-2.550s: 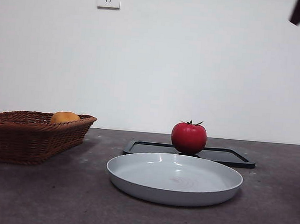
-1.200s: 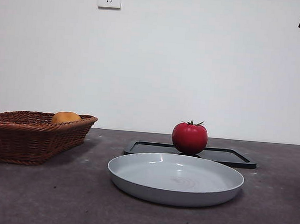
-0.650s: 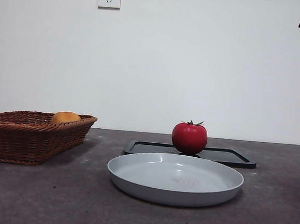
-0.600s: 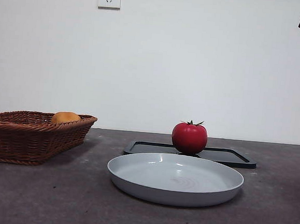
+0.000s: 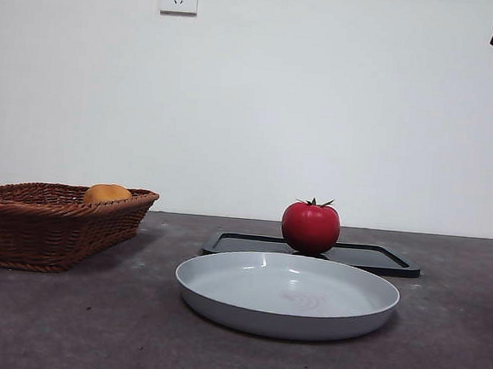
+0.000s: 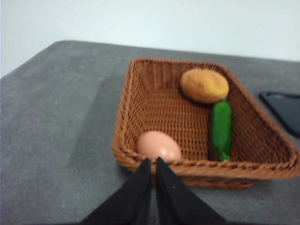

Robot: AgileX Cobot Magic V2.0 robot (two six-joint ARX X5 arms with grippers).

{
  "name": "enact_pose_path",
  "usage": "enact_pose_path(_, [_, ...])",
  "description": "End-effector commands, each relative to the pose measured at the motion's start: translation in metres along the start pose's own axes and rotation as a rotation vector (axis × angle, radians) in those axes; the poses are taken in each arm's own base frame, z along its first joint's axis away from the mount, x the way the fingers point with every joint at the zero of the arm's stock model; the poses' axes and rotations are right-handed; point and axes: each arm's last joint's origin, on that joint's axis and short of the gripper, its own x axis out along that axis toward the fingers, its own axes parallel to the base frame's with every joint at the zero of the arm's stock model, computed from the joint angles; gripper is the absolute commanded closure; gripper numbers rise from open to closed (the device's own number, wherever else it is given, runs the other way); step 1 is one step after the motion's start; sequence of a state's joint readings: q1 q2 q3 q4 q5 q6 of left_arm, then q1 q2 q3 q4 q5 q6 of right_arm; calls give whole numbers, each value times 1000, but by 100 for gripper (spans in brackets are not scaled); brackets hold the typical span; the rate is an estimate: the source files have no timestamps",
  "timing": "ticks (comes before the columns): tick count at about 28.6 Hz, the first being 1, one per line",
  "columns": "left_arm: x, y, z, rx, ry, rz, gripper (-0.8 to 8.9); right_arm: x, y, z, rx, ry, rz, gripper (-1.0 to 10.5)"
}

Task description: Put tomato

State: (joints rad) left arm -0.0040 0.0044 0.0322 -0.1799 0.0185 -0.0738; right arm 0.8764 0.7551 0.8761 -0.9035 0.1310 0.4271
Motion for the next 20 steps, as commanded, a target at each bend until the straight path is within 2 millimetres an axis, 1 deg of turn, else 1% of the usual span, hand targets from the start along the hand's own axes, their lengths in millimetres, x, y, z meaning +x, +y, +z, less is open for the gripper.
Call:
enact_pose_path(1, [2,1,-8,34,34,-3,795,-1,3,3,5,-13,13,936])
enact_pose_path(4, [2,1,-8,59,33,-3,795,-1,3,3,6,-15,14,936])
enact_pose_path(20, [2,1,-7,59,27,-3,795,-1,3,3,6,-15,14,936])
